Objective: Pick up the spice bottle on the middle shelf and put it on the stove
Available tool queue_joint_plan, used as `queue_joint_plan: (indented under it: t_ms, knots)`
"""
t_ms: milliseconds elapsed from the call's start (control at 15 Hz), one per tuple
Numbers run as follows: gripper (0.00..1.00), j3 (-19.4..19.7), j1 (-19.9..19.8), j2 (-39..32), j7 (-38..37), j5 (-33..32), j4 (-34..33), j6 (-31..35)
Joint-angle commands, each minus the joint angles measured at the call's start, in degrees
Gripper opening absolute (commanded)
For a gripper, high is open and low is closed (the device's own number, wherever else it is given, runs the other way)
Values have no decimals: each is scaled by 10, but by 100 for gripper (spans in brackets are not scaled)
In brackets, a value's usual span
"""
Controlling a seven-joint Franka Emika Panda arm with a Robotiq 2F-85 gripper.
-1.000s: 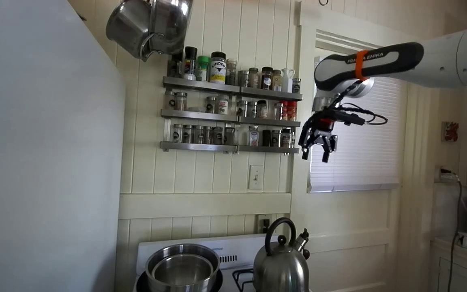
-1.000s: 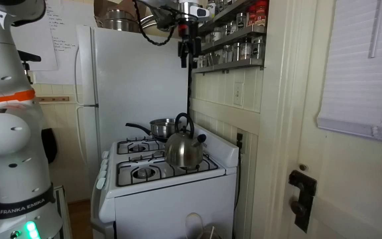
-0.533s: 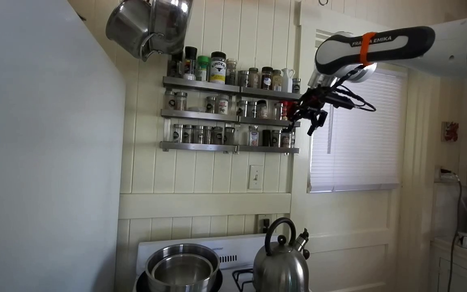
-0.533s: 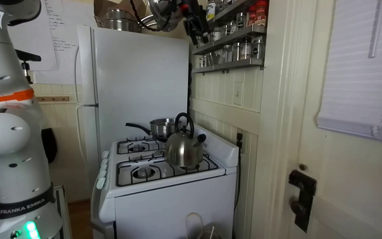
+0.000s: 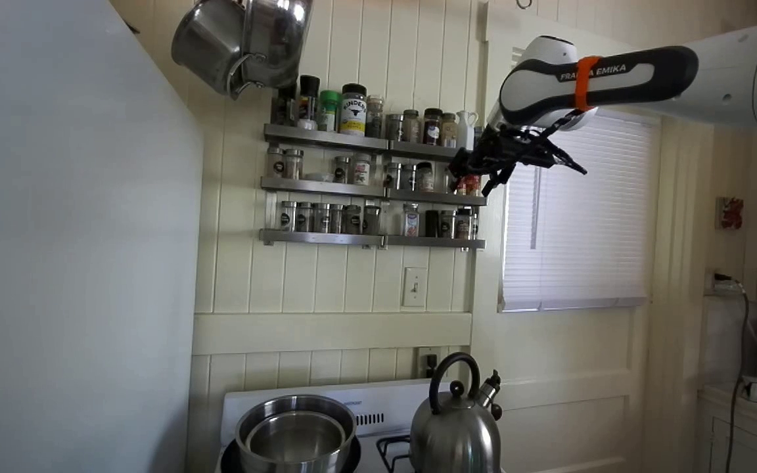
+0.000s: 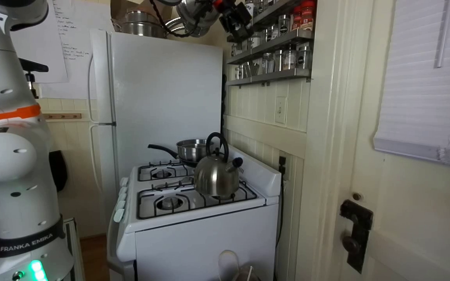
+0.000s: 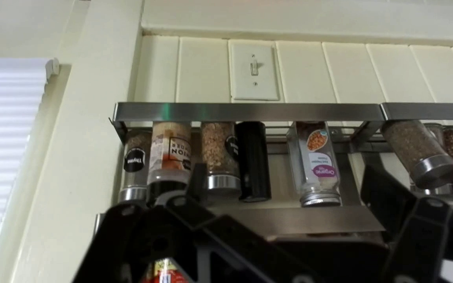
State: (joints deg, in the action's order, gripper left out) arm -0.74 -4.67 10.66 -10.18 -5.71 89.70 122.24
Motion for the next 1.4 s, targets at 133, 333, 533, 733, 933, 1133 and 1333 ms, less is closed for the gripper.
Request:
queue_joint_plan:
  t_ms: [133, 333, 533, 733, 933, 1133, 1333]
  knots:
    - [100, -19, 6, -38, -35, -83, -27, 95]
    - [100, -12, 11, -31, -22, -68, -19, 88]
    - [100, -12, 12, -36, -22, -70, -25, 89]
    - [100, -13, 8, -58, -40, -95, -40, 142]
    - [100, -8, 8, -87, -42, -107, -62, 208]
    - [100, -13, -2, -112, -61, -133, -74, 256]
    - [100, -10, -2, -135, -82, -153, -86, 285]
